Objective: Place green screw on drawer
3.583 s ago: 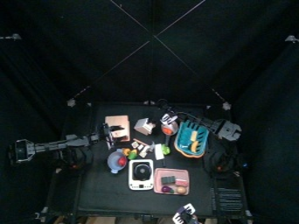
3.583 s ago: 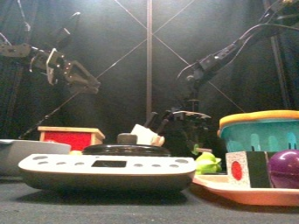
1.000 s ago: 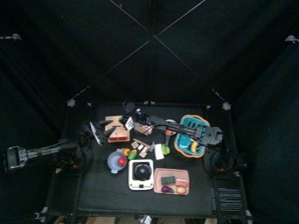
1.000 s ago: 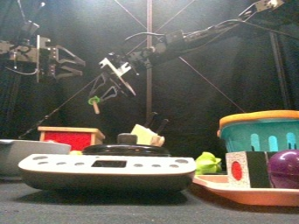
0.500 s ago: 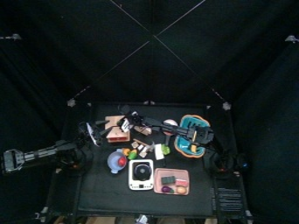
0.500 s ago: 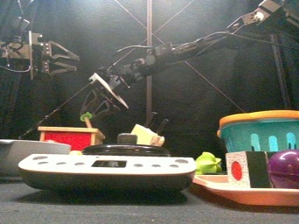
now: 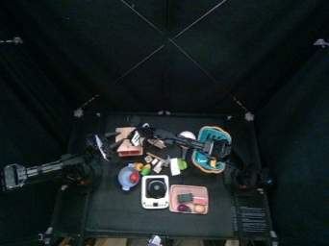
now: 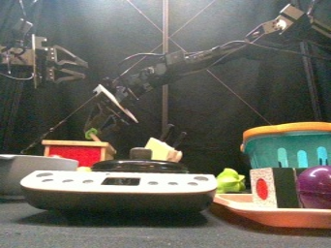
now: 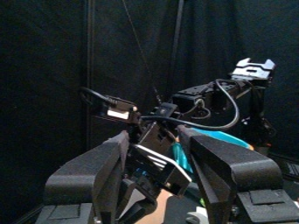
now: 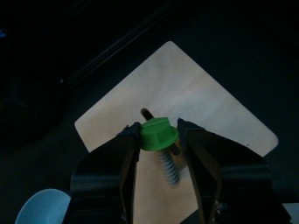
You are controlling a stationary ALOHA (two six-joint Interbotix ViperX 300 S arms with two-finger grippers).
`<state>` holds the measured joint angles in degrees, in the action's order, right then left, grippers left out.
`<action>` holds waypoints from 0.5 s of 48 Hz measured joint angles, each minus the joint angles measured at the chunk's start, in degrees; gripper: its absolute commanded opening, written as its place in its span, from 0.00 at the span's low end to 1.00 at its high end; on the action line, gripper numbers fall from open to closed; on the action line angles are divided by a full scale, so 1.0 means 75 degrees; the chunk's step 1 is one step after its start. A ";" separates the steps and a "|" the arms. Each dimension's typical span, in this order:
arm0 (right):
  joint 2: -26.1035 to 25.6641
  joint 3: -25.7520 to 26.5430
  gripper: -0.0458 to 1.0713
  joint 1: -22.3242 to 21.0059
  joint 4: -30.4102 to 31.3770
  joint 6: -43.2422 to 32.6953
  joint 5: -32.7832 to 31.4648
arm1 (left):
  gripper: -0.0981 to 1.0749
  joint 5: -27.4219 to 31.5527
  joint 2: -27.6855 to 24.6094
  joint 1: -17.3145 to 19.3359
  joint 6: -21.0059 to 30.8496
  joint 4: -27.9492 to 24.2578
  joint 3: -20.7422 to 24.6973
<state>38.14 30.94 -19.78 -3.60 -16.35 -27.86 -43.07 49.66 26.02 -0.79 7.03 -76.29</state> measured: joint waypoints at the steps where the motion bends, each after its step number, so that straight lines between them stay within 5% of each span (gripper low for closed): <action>1: 0.0012 0.0012 0.65 0.0000 0.0012 -0.0012 0.0012 | 0.82 0.0000 0.0012 0.0000 0.0000 0.0000 0.0000; 24: 0.0059 0.0012 0.68 -0.0012 0.0070 -0.0023 -0.0047 | 0.82 0.0000 0.0000 0.0000 0.0000 0.0000 0.0000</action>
<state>38.58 31.03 -19.86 -3.08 -16.52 -28.21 -43.07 49.66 26.02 -0.79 7.03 -76.29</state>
